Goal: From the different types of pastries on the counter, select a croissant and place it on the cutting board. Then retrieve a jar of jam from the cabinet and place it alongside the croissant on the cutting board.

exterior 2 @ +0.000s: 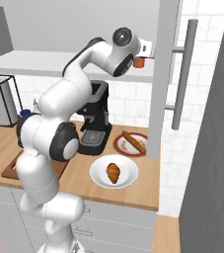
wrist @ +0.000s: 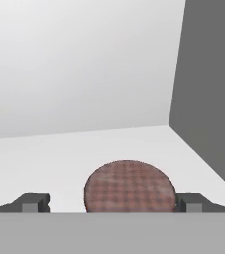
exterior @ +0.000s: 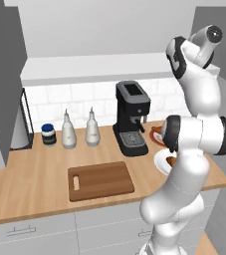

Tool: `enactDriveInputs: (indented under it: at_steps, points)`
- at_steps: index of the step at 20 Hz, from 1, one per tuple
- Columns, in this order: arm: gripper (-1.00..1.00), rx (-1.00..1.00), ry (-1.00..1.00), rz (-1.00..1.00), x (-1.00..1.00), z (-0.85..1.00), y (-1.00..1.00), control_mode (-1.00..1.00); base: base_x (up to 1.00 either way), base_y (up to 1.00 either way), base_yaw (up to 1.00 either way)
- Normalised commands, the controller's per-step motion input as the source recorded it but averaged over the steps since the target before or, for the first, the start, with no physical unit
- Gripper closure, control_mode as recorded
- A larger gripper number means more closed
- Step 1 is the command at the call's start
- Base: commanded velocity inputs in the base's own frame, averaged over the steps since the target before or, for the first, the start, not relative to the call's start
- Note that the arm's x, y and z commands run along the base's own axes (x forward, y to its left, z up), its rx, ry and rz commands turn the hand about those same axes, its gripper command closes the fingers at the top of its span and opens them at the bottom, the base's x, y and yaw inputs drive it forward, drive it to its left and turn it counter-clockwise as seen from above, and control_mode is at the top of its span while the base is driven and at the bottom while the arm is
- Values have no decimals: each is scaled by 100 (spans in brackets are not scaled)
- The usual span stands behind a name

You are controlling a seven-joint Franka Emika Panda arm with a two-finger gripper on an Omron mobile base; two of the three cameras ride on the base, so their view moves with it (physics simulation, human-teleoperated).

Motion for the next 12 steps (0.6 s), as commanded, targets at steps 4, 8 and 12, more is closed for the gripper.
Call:
enactDriveInputs:
  at_steps: [4,8,12]
  points:
    - [-100,0,0,1,9,0,-5,-100,0,0,0]
    - [100,0,0,2,0,0,-7,-100,0,0,0]
    - [100,0,0,1,0,0,-4,-100,0,0,0]
